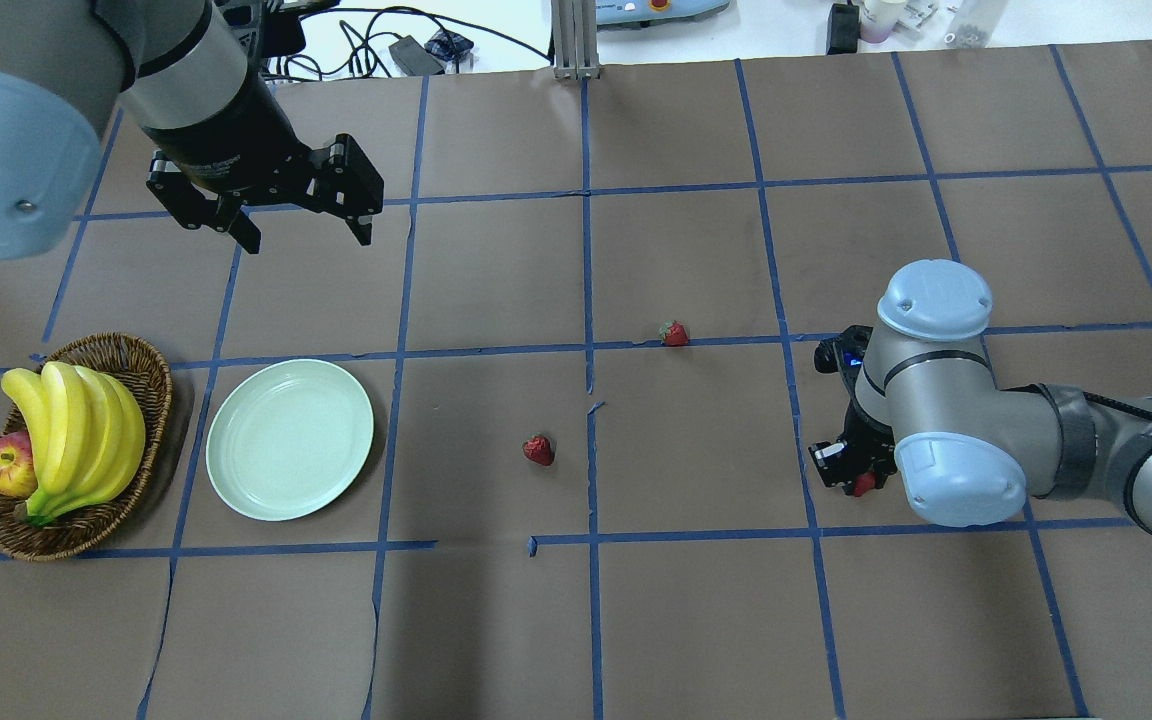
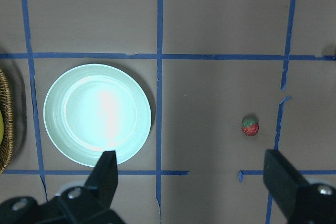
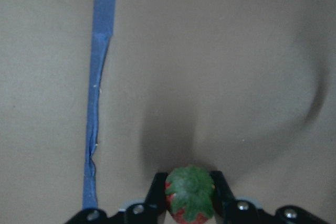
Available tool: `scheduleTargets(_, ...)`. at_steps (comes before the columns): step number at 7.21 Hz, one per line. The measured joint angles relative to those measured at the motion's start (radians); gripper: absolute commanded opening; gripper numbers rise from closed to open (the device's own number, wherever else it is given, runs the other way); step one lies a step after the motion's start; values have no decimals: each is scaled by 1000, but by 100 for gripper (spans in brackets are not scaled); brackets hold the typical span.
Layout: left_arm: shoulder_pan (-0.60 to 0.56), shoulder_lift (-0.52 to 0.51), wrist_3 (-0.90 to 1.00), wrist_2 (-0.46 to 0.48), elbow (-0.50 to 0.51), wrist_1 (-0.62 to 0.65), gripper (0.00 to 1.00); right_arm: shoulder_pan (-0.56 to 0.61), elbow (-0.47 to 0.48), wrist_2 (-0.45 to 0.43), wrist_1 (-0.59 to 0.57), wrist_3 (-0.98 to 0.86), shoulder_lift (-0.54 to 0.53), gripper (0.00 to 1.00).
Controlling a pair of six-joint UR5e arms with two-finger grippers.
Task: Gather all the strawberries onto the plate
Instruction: 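Move the right gripper back and grasp the other paired strawberry, then carry the strawberry toward the plate and release it on the table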
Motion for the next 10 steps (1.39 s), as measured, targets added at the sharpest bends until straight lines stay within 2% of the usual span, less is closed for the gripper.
scheduleTargets(2,0,-1,0,0,0,0,100,93,-107,45,37,165,17,0)
scheduleTargets(4,0,0,0,3,0,1,100,291,-296,125,121,507,85,0)
scheduleTargets(6,0,0,0,3,0,0,100,461,-438,200,77,822,213,0)
scheduleTargets(7,0,1,0,3,0,0,100,511,-521,213,59,920,290,0)
scheduleTargets(8,0,1,0,2,0,0,100,539,-584,219,55,977,349,16)
scheduleTargets(9,0,1,0,2,0,0,100,552,-610,225,51,999,376,99)
scheduleTargets(10,0,1,0,2,0,0,100,557,-618,231,50,1003,387,100)
